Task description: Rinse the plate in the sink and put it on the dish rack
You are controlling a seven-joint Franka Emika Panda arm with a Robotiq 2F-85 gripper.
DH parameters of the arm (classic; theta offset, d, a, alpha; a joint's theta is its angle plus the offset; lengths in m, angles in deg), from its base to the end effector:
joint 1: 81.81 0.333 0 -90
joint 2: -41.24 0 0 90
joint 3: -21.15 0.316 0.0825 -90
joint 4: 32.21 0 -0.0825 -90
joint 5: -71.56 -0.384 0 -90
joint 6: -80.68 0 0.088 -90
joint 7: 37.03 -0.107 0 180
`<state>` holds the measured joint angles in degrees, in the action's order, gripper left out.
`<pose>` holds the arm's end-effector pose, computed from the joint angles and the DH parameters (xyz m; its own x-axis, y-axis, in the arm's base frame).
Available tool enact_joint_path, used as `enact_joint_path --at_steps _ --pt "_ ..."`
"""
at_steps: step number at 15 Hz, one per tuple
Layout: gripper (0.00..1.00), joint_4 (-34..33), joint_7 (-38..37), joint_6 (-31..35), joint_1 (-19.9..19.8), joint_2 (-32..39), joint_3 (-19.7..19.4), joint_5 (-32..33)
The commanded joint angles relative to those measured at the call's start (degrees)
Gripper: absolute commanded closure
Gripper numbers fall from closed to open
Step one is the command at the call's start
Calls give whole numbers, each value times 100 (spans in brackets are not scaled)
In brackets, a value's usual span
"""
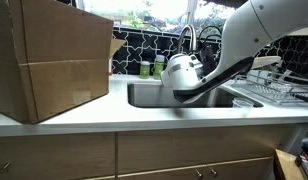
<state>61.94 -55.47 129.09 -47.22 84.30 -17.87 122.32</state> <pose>0.5454 -0.0769 0.3423 0.5025 -0.8353 -0.2231 0.3804 -0.0181 0.9246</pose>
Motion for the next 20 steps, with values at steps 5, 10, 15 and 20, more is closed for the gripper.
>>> enact_joint_path --at_steps 5,10,15,20 --pt "93 -22 32 0 21 47 -17 -4" --pt "98 152 -346 -154 -452 -305 550 273" --pt "98 602 -921 -255 -1012 -819 954 418" --pt "98 1081 -1291 -50 -1178 -1118 766 434"
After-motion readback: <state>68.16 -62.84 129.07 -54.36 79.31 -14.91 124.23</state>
